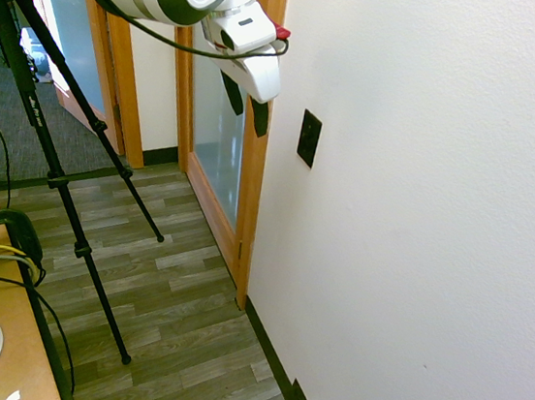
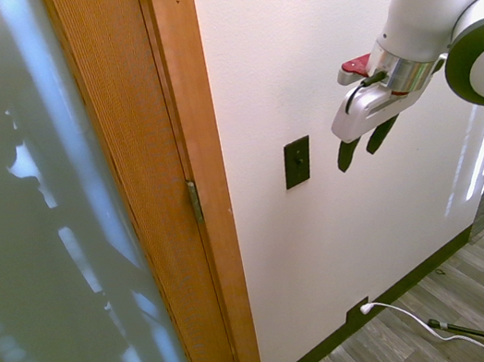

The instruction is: Turn off the light

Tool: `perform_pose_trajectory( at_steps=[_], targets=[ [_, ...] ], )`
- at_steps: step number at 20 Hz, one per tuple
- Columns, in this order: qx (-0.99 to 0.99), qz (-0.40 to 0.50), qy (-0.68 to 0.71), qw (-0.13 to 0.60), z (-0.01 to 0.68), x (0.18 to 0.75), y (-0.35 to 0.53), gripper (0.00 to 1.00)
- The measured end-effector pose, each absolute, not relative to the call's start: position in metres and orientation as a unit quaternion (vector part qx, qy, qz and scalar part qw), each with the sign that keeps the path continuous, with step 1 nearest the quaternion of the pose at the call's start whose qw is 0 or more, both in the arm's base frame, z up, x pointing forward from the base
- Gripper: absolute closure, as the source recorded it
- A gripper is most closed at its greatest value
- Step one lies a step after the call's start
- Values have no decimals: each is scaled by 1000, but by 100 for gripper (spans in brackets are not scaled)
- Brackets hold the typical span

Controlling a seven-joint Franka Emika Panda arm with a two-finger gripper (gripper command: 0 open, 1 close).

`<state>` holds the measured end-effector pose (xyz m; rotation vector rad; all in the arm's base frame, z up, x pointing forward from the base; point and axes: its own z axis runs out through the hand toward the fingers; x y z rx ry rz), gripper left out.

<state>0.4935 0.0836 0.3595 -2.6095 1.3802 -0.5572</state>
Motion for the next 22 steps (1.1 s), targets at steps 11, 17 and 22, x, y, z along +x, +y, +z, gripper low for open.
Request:
perform_pose_trajectory(
  at_steps=[11, 17, 22],
  targets=[
    [-823, -241, 510, 57, 325, 565, 90, 0],
    [-811, -254, 524, 53, 303, 573, 98, 100],
    [-804, -264, 529, 56, 304, 574, 97, 100]
  ],
)
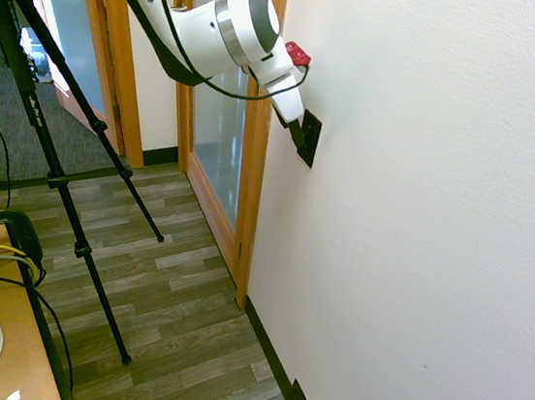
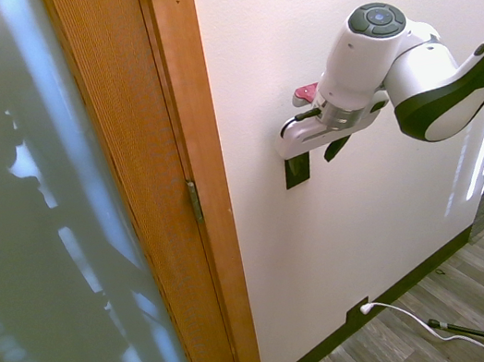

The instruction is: Turn off the light

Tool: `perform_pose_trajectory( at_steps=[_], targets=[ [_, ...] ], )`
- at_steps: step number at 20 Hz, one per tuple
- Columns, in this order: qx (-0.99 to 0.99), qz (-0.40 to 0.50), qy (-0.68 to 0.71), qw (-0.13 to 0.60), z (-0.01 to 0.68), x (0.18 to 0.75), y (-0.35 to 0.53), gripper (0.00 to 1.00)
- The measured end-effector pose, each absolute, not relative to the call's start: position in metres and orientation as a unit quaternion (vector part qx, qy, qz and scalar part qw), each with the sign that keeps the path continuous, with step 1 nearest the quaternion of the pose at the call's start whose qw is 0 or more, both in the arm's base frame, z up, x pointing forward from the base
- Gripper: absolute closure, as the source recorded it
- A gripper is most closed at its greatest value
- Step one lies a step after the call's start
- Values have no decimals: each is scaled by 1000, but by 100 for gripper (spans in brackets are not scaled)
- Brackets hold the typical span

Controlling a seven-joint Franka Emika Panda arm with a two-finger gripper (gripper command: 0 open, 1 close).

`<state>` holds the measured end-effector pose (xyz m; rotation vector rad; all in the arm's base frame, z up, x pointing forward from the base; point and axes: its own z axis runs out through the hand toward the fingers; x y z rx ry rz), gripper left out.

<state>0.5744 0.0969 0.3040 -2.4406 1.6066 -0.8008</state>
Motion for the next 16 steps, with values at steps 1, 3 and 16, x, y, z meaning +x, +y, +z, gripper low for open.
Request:
perform_pose_trajectory(
  at_steps=[1, 3, 16],
  targets=[
    [-803, -266, 531, 57, 306, 576, 95, 100],
    [-800, -269, 533, 57, 309, 579, 92, 100],
    [-793, -279, 537, 66, 316, 593, 90, 100]
  ],
)
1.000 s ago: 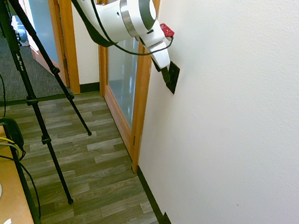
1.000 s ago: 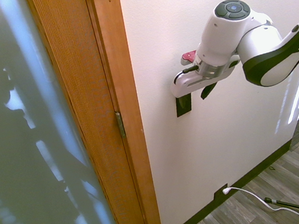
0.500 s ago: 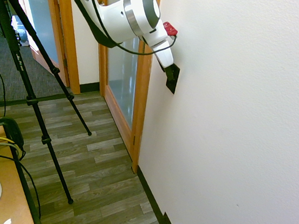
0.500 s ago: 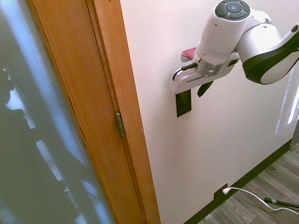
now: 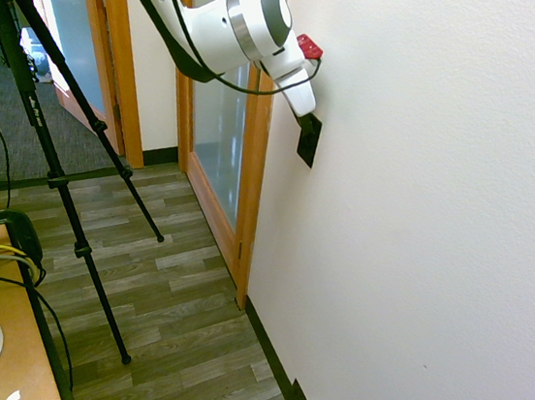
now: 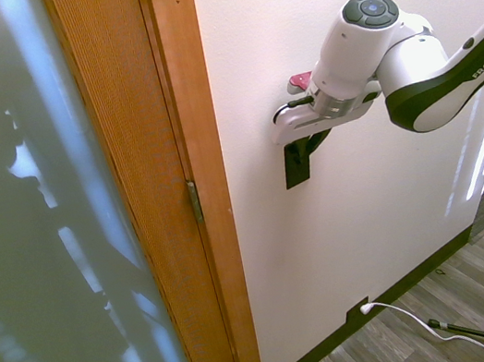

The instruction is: Turn off the light

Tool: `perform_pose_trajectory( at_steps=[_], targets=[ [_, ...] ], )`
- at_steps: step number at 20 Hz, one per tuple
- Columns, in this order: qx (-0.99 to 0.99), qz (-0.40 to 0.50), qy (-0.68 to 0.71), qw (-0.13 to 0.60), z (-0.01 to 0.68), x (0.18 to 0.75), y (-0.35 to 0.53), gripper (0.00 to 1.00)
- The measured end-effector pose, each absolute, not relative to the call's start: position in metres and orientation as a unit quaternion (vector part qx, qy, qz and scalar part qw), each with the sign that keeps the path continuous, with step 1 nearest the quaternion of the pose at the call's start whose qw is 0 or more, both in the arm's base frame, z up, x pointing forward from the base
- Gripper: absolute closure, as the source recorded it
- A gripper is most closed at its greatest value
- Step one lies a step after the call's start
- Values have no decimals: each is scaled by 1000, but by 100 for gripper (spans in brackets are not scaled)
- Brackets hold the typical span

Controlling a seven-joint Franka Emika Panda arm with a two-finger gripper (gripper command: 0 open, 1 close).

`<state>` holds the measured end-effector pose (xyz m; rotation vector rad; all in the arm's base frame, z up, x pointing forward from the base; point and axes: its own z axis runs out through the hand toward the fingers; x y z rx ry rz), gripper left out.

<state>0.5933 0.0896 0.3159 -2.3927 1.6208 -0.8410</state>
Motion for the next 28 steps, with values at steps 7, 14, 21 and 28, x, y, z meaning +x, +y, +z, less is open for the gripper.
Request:
perform_pose_trajectory(
  at_steps=[7, 14, 21, 28],
  targets=[
    [-796, -274, 536, 65, 307, 598, 93, 100],
    [-797, -268, 538, 61, 296, 600, 92, 100],
    [-795, -270, 538, 68, 299, 599, 94, 100],
    [-780, -294, 547, 72, 330, 547, 101, 100]
  ],
)
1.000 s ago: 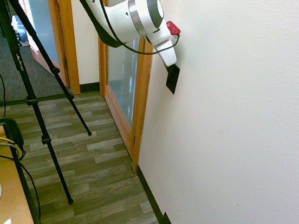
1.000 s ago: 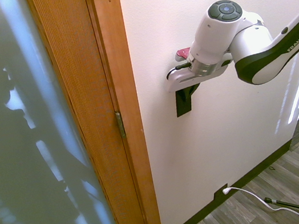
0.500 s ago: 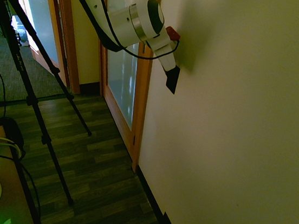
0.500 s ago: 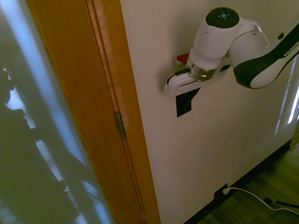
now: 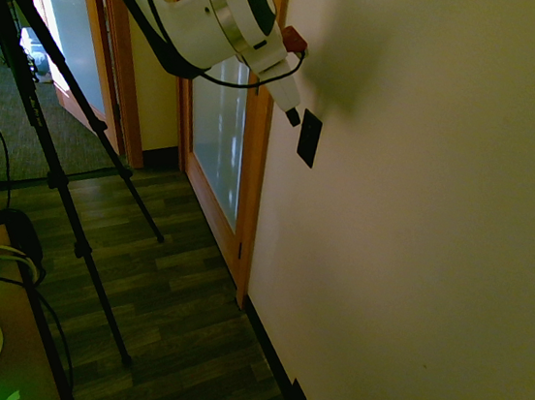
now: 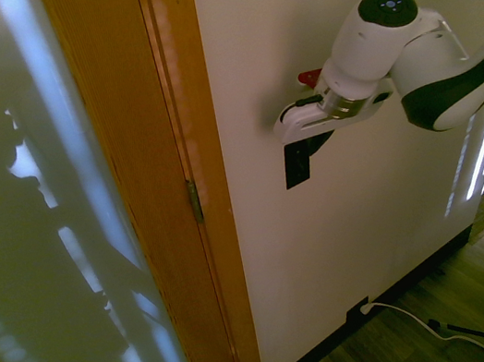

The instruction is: Turn off the light

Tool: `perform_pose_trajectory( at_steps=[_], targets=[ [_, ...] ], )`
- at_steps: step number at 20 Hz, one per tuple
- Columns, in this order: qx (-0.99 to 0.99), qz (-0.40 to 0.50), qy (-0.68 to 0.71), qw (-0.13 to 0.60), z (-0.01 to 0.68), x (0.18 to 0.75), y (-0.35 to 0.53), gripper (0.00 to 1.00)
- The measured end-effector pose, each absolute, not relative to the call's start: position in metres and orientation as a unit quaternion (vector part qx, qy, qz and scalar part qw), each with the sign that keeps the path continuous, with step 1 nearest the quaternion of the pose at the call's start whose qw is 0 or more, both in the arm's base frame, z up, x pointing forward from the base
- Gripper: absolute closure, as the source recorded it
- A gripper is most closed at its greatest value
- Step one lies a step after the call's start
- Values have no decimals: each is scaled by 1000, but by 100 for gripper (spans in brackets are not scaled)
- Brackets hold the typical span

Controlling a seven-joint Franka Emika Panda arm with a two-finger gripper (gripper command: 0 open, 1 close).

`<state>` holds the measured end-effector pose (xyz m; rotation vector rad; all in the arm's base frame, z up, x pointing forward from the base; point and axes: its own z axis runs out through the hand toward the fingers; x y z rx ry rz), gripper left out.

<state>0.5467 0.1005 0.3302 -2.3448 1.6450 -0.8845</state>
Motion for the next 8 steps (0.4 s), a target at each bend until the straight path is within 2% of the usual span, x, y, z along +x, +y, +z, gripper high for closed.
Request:
perform_pose_trajectory(
  at_steps=[8],
  targets=[
    [-764, -306, 563, 76, 352, 477, 108, 100]
  ],
)
